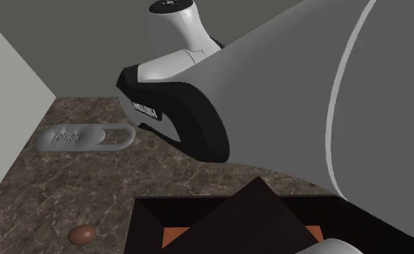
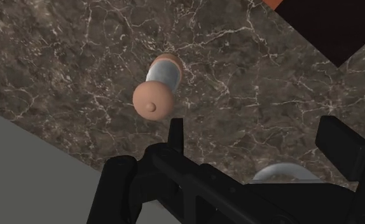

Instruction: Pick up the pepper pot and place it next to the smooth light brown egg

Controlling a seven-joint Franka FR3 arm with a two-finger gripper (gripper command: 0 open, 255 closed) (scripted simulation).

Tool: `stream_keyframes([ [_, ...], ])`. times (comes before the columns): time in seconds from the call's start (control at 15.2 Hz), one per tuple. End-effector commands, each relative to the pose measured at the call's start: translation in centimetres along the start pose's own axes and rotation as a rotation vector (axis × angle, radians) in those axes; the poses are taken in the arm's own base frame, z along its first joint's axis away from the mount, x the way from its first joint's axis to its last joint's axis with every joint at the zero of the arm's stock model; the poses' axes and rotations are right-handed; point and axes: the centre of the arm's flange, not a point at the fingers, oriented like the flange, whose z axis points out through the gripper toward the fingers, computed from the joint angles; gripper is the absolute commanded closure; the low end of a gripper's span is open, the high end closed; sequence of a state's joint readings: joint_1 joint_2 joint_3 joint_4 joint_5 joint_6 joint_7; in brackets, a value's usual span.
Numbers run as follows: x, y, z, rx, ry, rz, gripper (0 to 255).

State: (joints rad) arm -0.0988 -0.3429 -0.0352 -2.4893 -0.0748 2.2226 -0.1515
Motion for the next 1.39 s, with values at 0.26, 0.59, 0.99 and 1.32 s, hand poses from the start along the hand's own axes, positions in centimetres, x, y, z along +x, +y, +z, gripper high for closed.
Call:
stream_keyframes([
  [0.26,2.5,2.7,7.1,-0.033,-0.029,0.016,0],
  [0.59,4.5,5.3,12.8,-0.061,-0.054,0.030,0],
  [0.99,6.3,8.0,18.9,-0.088,-0.078,0.044,0],
  [1.32,6.1,8.3,21.6,-0.088,-0.078,0.044,0],
])
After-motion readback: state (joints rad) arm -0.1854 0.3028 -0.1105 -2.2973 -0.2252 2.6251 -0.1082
